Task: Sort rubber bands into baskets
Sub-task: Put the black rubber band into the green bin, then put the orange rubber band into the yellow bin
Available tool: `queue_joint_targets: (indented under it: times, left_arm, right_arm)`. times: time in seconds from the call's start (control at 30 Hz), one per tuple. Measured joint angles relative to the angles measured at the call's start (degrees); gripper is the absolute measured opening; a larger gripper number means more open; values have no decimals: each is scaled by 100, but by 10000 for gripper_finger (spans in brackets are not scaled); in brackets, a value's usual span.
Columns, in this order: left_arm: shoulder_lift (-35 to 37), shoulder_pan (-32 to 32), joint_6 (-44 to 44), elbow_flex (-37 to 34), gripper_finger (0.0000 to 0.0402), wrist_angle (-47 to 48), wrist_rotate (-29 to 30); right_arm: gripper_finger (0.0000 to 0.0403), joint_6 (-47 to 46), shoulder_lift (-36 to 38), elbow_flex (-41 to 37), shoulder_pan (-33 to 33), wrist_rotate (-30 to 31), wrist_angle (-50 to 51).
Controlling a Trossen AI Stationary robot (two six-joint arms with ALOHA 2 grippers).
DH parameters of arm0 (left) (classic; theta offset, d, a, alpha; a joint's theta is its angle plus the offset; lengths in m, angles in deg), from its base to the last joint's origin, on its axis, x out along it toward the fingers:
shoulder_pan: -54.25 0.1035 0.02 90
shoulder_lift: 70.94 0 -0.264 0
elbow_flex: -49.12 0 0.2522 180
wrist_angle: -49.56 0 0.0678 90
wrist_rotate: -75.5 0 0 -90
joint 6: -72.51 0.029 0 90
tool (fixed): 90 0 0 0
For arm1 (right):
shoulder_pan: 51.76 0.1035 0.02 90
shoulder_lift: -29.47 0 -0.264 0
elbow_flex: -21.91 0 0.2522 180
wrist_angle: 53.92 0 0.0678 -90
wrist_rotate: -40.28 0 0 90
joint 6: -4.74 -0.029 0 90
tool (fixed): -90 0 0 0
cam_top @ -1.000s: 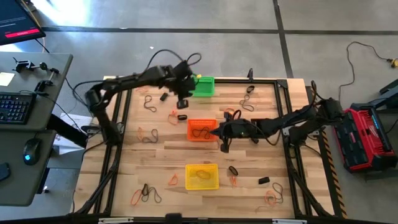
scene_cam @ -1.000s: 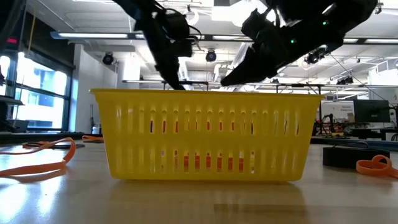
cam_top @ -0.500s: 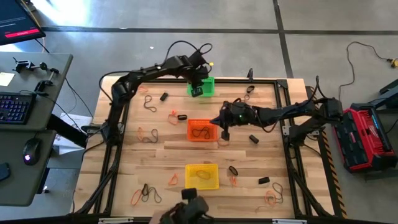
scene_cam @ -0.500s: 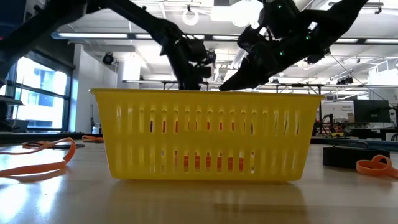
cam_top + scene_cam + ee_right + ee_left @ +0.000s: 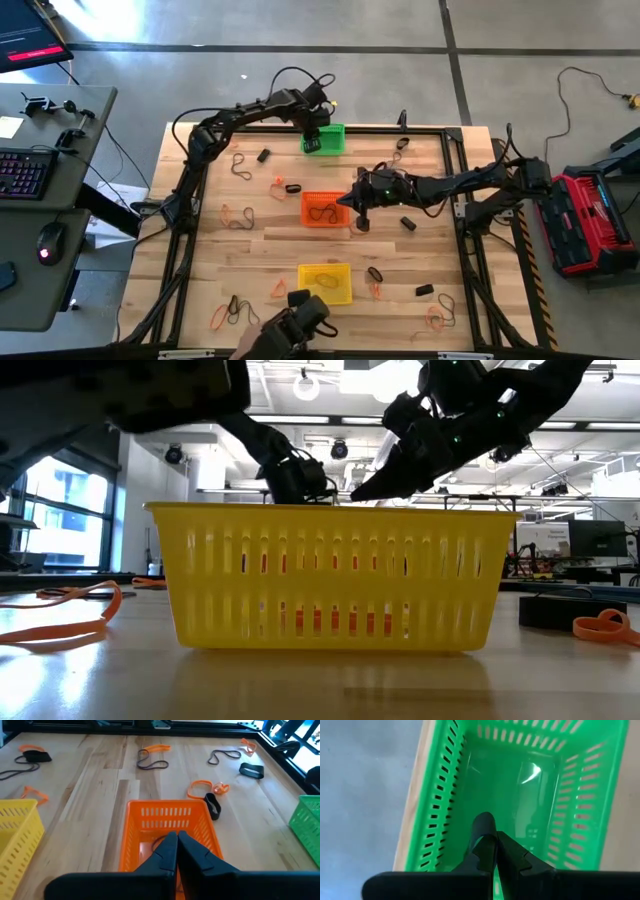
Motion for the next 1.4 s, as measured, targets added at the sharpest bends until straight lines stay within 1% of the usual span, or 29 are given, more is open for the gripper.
queue_joint_targets:
  times: [0.17, 0.3, 0.43, 0.73, 0.9, 1.0, 1.13, 1.23, 1.4]
  left_arm:
    - [-79, -34, 35, 0, 1, 23, 8]
    - [-77, -119, 98, 0, 14, 11, 44]
    - [-77, -190, 207, 0, 40, -62, 49]
    - [-75, -249, 302, 0, 113, -307, 55]
    - [-56, -249, 289, -3, 137, -227, 230]
    - [33, -249, 169, -4, 139, -247, 429]
    - [269, -241, 18, -4, 127, -269, 447]
    - [473, -250, -110, -4, 112, -268, 428]
    - [722, -359, -242, -4, 74, -369, 354]
  right_arm:
    - [0, 6, 0, -1, 7, 2, 54]
    - [0, 8, 0, 0, 7, 2, 70]
    - [0, 8, 0, 0, 5, 2, 87]
    - [0, -97, 0, 0, 5, 4, 106]
    - [0, -19, 0, 0, -38, 4, 137]
    - [0, 117, 2, -2, -137, 2, 148]
    - [0, 201, 2, 3, -274, 7, 152]
    - [0, 167, 2, 7, -355, 6, 142]
    - [0, 422, 2, 9, -457, 7, 68]
